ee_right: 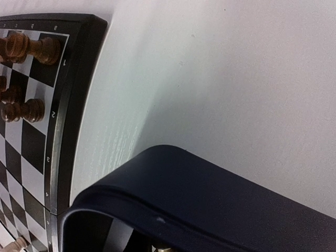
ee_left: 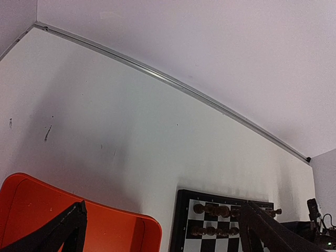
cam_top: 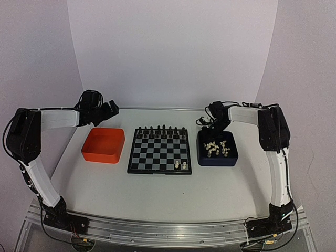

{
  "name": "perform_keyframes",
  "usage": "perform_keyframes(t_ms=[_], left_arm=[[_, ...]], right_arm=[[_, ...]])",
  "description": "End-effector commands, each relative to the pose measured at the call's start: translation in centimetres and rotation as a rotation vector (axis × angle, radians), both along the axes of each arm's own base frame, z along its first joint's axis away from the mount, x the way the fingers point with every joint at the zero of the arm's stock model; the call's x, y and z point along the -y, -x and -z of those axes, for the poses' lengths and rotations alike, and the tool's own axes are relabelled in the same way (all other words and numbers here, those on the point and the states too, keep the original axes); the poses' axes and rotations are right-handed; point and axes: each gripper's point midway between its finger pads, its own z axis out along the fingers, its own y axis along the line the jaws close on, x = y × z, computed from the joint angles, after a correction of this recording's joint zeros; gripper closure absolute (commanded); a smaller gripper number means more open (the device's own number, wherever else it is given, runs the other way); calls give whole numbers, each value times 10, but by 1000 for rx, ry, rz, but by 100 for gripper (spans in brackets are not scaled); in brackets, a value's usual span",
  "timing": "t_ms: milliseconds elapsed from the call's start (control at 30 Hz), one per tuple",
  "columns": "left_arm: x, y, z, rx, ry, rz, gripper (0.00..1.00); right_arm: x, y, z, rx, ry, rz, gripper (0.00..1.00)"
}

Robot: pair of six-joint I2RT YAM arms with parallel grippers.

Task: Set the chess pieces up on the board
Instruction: Pick up the chess piece from the storage box, then place the chess piece on the chessboard.

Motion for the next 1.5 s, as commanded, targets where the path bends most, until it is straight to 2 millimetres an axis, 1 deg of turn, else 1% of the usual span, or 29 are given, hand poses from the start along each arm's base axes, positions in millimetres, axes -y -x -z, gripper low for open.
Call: perform_keyframes(t_ms=[0, 500, 733, 1133, 1267, 1433, 1467], left_arm=[[3, -2, -22, 65, 11, 13, 0], [3, 0, -22, 66, 11, 16, 0], [5, -1, -23, 71, 16, 24, 0], [10, -4, -30, 91, 24, 44, 0], [10, -3, -36, 105, 27, 45, 0], [27, 1, -50, 138, 20, 77, 0], [30, 1, -53, 146, 14, 88, 0]], right_arm=[[1, -5, -34, 64, -17, 23, 100], [-3, -12, -43, 105, -51, 40, 100], [1, -9, -55, 133, -42, 38, 100], [3, 3, -70, 151, -66, 29, 100], [1, 6, -88, 179, -88, 25, 100], [0, 21, -120, 220, -144, 13, 100], [-1, 24, -130, 237, -163, 10, 100]])
